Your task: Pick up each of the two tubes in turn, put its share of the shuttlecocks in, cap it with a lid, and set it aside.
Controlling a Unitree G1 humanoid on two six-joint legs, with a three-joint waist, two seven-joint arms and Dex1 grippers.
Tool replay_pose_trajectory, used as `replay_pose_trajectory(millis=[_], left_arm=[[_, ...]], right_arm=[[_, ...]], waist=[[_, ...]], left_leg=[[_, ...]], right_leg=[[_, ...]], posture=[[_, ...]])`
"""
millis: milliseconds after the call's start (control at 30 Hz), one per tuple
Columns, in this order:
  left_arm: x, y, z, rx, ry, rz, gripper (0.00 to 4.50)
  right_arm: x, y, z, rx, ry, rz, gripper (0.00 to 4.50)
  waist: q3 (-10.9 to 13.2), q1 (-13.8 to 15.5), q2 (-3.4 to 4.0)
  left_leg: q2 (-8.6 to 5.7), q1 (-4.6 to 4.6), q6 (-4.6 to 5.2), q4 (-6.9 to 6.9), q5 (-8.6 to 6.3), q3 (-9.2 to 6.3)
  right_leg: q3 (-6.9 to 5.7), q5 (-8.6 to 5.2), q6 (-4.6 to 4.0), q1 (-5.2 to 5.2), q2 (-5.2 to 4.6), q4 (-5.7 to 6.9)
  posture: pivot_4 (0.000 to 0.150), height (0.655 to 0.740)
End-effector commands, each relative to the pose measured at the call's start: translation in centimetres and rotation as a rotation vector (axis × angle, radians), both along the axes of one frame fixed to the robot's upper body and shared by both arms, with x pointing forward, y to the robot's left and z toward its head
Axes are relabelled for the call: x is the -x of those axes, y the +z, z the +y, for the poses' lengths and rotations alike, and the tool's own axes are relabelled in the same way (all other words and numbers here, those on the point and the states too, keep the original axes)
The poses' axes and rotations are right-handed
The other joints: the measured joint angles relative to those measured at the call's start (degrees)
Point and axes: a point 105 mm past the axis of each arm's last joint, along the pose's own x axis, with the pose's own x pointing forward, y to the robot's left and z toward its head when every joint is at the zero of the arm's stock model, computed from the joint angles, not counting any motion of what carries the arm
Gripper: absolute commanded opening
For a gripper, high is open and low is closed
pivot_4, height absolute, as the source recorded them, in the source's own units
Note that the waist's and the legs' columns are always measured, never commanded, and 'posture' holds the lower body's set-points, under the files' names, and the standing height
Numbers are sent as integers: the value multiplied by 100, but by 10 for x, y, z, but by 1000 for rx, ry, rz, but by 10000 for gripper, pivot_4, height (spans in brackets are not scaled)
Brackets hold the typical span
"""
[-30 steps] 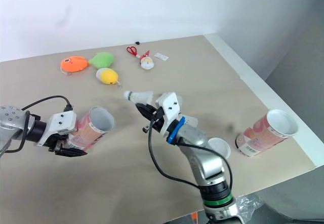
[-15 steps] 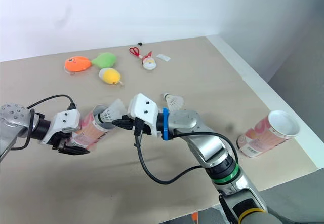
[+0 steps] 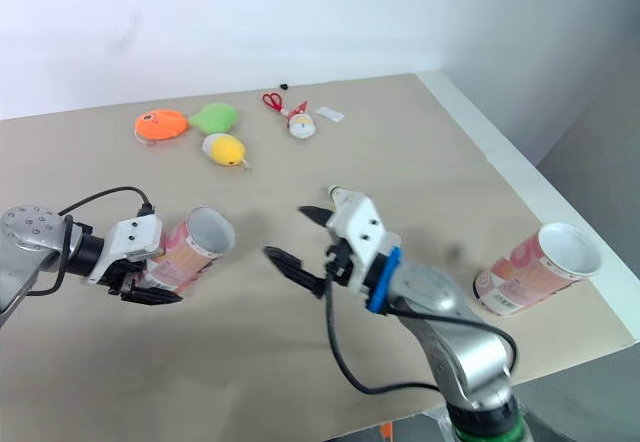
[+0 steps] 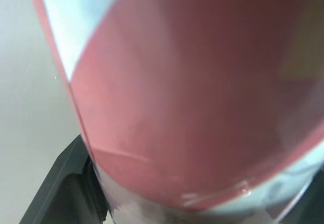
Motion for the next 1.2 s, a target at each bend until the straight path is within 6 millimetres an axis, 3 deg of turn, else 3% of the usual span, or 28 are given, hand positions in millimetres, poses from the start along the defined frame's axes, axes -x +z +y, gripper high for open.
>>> replay_pose_trajectory(millis=[33, 233, 400, 700, 800, 1033, 1100, 1200], left_arm=[[2, -8, -3, -6, -19, 36, 33438], [2, -10, -3, -9, -26, 41, 33438], [1, -11, -7, -2, -37, 38, 33438], [-2, -7, -8, 9, -33, 14, 33438], [0, -5, -9, 18, -29, 14, 33438], [1, -4, -10, 30, -24, 8, 33438], [1, -5, -10, 31, -24, 10, 33438], [1, -6, -9, 23, -20, 16, 33438]], right_arm=[[11, 4, -20, 17, -151, -88, 44643], [15, -22, -50, -62, -411, 41, 44643], [5, -54, -55, -88, -504, 176, 44643], [-21, -61, -54, -165, -549, 233, 44643], [-30, -61, -56, -186, -567, 239, 37544], [-32, -60, -58, -212, -574, 243, 1185], [-30, -57, -60, -227, -570, 236, 463], [-10, -26, -50, -346, -397, 150, 463]], waist=[[-5, -1, 9], [-9, -10, 13], [-12, -12, 14], [-13, -8, 18], [-13, -9, 18], [-13, -7, 18], [-13, -7, 18], [-13, -4, 19]], left_leg=[[-2, 0, 0, 0, 0, 1], [-4, 12, -3, 2, 3, 7], [-5, 19, -4, 4, 3, 13], [-22, 15, -4, 4, 3, 17], [-26, 10, -4, 4, 3, 16], [-30, 8, -4, 3, 3, 13], [-31, 8, -4, 4, 3, 12], [-33, 8, -4, 4, 3, 11]], right_leg=[[2, 0, 1, 0, -1, 0], [15, 7, 13, 8, 0, 1], [28, 4, 8, 14, 2, 0], [52, 3, 17, 14, -2, -1], [54, 5, 28, 13, -5, -1], [55, 3, 33, 13, -9, -2], [54, 4, 35, 13, -11, -2], [54, 4, 37, 14, -14, -2]], posture=[[1500, 7400], [1500, 7400], [1500, 7400], [1500, 7400], [1500, 7400], [1500, 7400], [1500, 7400], [1500, 7400]])
